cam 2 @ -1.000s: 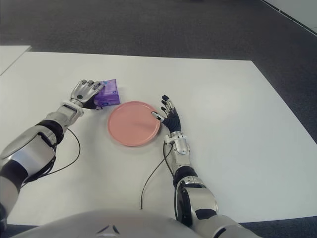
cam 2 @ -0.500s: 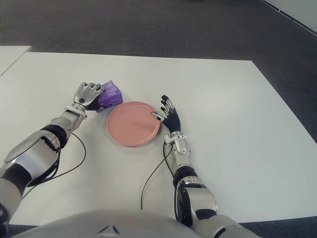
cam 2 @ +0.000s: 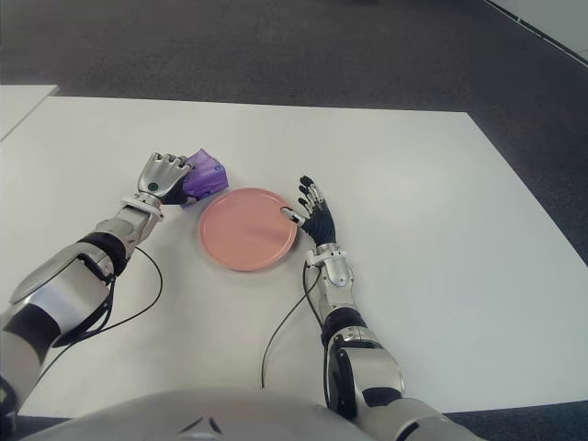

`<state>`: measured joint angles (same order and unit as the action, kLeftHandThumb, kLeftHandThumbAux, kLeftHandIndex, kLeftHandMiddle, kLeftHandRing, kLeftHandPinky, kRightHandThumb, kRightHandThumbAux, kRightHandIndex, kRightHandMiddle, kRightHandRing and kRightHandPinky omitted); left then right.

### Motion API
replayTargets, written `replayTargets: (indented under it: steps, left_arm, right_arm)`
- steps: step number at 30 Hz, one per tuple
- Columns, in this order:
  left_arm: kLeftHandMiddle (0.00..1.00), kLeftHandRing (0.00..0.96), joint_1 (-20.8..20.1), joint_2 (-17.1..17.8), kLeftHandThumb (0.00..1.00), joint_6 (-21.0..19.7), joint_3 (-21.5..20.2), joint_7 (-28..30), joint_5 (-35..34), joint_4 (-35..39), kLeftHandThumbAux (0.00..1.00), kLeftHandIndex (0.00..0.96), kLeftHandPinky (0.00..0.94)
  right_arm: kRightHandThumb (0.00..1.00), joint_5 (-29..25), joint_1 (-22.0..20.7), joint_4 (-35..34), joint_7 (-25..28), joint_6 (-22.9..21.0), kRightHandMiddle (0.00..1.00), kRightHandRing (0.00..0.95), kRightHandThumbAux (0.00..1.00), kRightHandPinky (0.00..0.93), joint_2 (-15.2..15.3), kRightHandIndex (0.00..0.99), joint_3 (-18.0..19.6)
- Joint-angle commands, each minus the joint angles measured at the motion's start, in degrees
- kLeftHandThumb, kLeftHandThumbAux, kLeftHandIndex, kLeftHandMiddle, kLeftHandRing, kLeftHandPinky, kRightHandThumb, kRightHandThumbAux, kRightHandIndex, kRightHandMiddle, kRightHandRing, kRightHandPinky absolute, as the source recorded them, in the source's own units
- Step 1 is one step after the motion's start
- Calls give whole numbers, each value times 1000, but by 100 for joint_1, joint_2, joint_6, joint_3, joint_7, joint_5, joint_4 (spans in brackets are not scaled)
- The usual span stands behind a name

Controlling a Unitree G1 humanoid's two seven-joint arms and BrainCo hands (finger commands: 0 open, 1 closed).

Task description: Put the tissue paper into the plate.

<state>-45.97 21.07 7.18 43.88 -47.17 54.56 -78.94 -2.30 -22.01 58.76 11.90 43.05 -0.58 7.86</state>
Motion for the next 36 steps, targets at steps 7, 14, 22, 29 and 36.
replayTargets:
  steps: [7,14,22,29,36]
  left_arm:
    - [803,803,449,-154,706,211,77,274,40,-116,706,443,813]
    - [817,818,462,-179,707,184,-67,335,-94,-117,705,444,834]
    - [837,837,407,-111,708,265,-298,132,-288,-95,704,443,844]
    - [854,853,154,64,708,449,-560,-12,-463,-53,704,443,855]
    - [848,847,-77,201,708,591,-722,-147,-534,-12,703,444,845]
  right_arm:
    - [96,-162,855,434,40,-110,30,13,706,55,29,62,132]
    - [96,-167,821,462,43,-131,30,13,706,55,39,62,143]
    - [96,-164,774,505,34,-159,30,13,706,55,44,62,150]
    - [96,-159,739,537,21,-181,30,13,706,55,44,62,152]
    - [96,-151,712,567,5,-190,30,13,706,55,37,62,151]
